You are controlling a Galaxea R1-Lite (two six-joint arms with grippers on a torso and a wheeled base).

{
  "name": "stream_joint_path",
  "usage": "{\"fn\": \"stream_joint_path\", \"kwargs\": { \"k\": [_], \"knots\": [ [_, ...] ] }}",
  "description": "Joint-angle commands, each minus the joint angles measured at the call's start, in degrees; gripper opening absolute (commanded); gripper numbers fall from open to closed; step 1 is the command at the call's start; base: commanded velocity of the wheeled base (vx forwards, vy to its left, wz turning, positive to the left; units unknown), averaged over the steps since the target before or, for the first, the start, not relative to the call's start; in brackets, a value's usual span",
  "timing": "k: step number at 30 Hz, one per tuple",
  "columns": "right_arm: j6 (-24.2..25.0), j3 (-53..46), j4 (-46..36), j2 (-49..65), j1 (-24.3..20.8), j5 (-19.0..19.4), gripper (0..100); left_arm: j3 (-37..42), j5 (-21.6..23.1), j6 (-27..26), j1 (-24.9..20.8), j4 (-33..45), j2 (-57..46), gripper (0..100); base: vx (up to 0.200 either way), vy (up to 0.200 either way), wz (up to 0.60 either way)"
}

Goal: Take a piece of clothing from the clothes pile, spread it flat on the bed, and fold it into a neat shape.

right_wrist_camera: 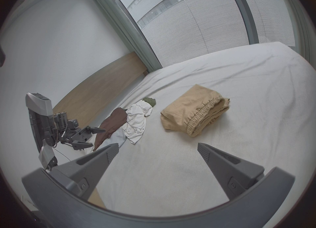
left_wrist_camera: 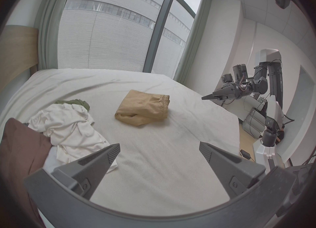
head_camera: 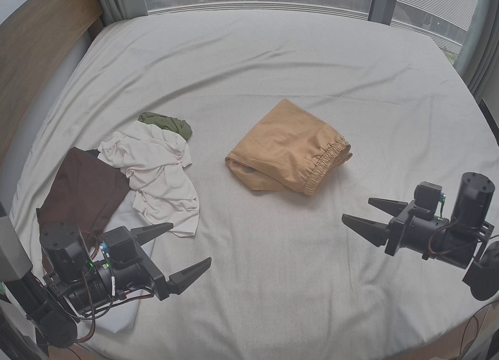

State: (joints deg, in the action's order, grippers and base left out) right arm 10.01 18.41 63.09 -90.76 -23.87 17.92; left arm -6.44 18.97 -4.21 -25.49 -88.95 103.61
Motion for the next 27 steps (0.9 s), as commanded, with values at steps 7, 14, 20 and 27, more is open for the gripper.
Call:
{"fn": "stream_joint_path", "kwargs": {
  "k": [7,14,20,27],
  "knots": [
    [-8.60,-7.86,-0.60,17.02,4.62,0.10,100,1.51,-1.92,-1.68,-2.28,0.01,-12.29,100,0.000,0.000,0.00],
    [-11.06,-10.50,-9.91,29.15,8.49,0.01,100,6.44,-2.01,-4.41,-1.67,0.98,-17.30,100,0.000,0.000,0.00],
    [-13.52,-10.76,-20.20,39.61,9.46,0.01,100,6.44,-2.18,-4.41,1.14,3.96,-24.95,100,0.000,0.000,0.00],
    [-13.35,-10.85,-33.03,54.11,9.37,0.19,100,6.44,-7.19,-4.32,3.25,13.28,-37.16,100,0.000,0.000,0.00]
  ]
}}
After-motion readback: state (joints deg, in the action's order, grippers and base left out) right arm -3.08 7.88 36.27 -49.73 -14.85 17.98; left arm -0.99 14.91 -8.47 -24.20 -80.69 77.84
